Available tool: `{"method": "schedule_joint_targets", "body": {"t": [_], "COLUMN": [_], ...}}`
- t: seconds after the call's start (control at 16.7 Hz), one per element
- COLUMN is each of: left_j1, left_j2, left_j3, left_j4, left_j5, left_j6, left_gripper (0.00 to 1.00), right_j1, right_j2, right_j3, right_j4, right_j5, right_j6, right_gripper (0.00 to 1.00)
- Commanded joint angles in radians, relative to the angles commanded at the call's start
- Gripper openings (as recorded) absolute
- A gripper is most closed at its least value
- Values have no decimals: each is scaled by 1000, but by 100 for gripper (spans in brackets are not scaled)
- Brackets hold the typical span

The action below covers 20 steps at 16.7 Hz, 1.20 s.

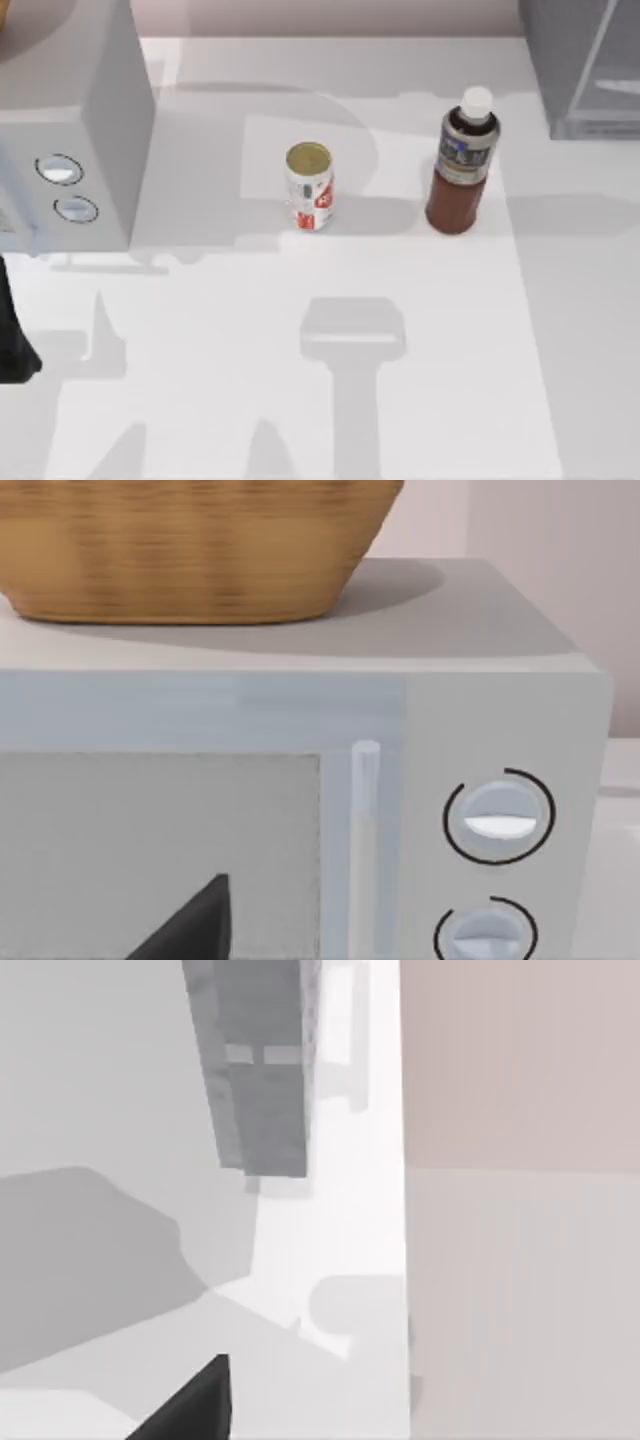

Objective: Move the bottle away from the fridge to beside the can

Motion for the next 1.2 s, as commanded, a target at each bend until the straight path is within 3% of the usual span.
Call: {"method": "schedule_joint_targets", "body": {"t": [0.18, 0.36, 0.96, 1.2], "left_j1": [0, 0, 0, 0], "left_j2": [0, 0, 0, 0], "left_j3": [0, 0, 0, 0], "left_j4": [0, 0, 0, 0], "left_j5": [0, 0, 0, 0], "left_j6": [0, 0, 0, 0], "left_gripper": [100, 100, 100, 100], "right_j1": [40, 136, 644, 807], "right_j2": [2, 5, 14, 16], "right_j3": [0, -2, -23, -29], "right_j4": [57, 188, 876, 1098], "right_j5": [5, 25, 140, 171], "right_j6": [64, 221, 1066, 1319], "right_gripper": [100, 100, 100, 100]}}
